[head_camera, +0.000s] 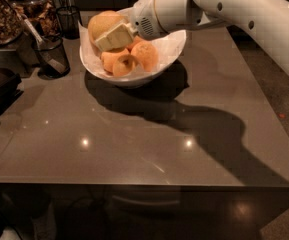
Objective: Pick orange from white bowl
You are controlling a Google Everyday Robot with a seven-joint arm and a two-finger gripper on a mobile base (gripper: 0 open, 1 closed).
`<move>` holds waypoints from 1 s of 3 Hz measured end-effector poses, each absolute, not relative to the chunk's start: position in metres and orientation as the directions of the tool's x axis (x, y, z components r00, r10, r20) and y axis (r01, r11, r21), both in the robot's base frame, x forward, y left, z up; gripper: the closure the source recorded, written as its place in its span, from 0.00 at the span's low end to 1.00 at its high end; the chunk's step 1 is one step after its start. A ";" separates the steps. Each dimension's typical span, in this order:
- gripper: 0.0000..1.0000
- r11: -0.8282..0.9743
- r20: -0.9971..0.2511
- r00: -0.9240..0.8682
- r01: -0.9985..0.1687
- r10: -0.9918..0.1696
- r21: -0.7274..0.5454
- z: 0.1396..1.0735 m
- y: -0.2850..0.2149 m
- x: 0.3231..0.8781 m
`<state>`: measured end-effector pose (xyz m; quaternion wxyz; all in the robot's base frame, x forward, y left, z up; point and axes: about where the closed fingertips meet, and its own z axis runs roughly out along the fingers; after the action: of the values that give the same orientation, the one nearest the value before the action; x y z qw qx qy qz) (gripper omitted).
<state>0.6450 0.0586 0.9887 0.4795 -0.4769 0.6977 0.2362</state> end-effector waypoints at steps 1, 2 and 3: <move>1.00 0.433 -0.889 -0.070 -0.889 -0.453 -0.151 0.993 0.064 0.630; 1.00 0.475 -0.893 -0.070 -0.864 -0.445 -0.169 1.010 0.068 0.598; 1.00 0.533 -0.892 -0.076 -0.823 -0.445 -0.196 1.023 0.064 0.562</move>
Offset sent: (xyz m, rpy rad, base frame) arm -0.0915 0.0081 0.0389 -0.0115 -0.0704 -0.1244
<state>0.5619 0.0642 1.0228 0.5122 -0.4468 0.7099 0.1845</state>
